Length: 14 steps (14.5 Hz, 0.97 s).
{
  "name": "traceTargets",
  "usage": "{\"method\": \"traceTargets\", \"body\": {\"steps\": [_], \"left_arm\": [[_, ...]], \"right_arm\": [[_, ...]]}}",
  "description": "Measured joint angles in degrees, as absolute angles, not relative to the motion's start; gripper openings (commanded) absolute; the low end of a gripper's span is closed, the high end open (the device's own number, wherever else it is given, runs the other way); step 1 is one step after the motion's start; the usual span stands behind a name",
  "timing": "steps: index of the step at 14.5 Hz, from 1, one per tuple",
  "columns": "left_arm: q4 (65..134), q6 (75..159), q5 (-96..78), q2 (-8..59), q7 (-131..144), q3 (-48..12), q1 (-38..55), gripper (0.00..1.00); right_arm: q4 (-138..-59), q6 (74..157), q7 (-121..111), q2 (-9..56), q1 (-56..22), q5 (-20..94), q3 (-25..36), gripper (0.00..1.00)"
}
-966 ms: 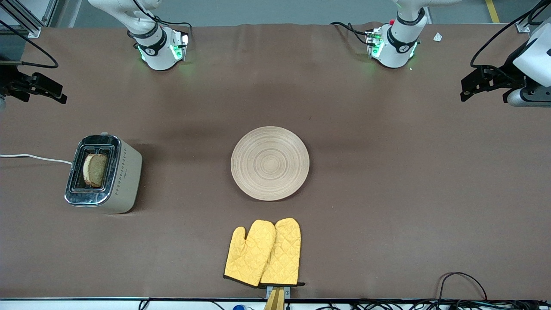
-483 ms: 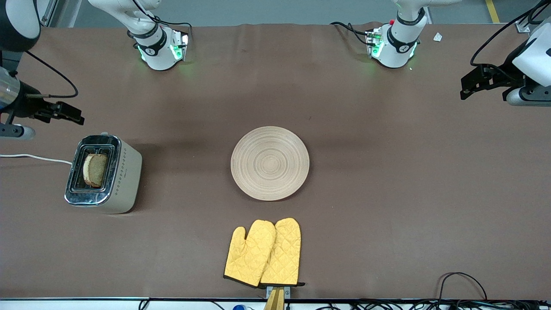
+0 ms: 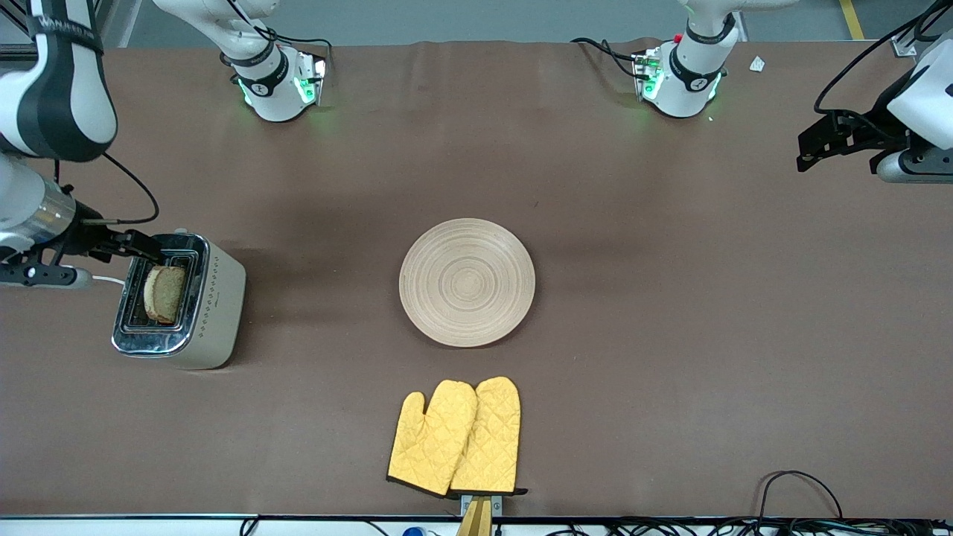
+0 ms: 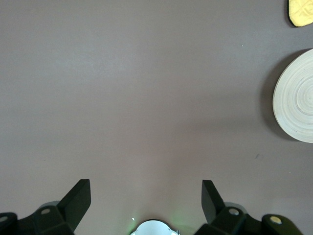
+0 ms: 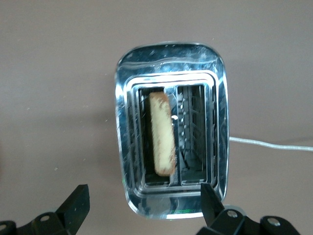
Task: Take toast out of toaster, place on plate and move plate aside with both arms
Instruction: 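Grasp the toast slice in the toaster with the right gripper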
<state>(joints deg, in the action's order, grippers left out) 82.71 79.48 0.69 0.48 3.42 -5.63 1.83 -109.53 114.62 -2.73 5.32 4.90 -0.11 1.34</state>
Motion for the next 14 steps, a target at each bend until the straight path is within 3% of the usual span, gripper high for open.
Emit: {"method": "traceTargets", "body": {"steps": [3,4,5,6,7,14], "left_arm": [[82.7,79.5,0.7,0.5,3.4,-5.6,1.8,1.00],[82.7,79.5,0.7,0.5,3.4,-5.6,1.8,1.00],[82.7,79.5,0.7,0.5,3.4,-5.6,1.8,1.00],[82.7,79.4,0.7,0.5,3.4,-5.6,1.8,1.00],[82.7,79.4,0.7,0.5,3.4,-5.6,1.8,1.00],[82.7,79.4,0.7,0.5,3.4,-5.6,1.8,1.00]], "right_arm": [[-109.8,119.1,-5.6,9.6,5.9,-0.1,1.4,1.00],[-109.8,120.5,-6.0,10.9,5.9,-0.1,1.3,0.89],[-109.8,121.5,-6.2,12.1,5.9,-0.1,1.3,0.47],[-109.8,122.1,-6.3,12.9,5.9,-0.2,1.2,0.12],[-109.8,122.1,-6.3,13.3,5.9,-0.2,1.2,0.00],[-109.0,121.3,-8.2,13.5,5.9,-0.2,1.1,0.00]]}}
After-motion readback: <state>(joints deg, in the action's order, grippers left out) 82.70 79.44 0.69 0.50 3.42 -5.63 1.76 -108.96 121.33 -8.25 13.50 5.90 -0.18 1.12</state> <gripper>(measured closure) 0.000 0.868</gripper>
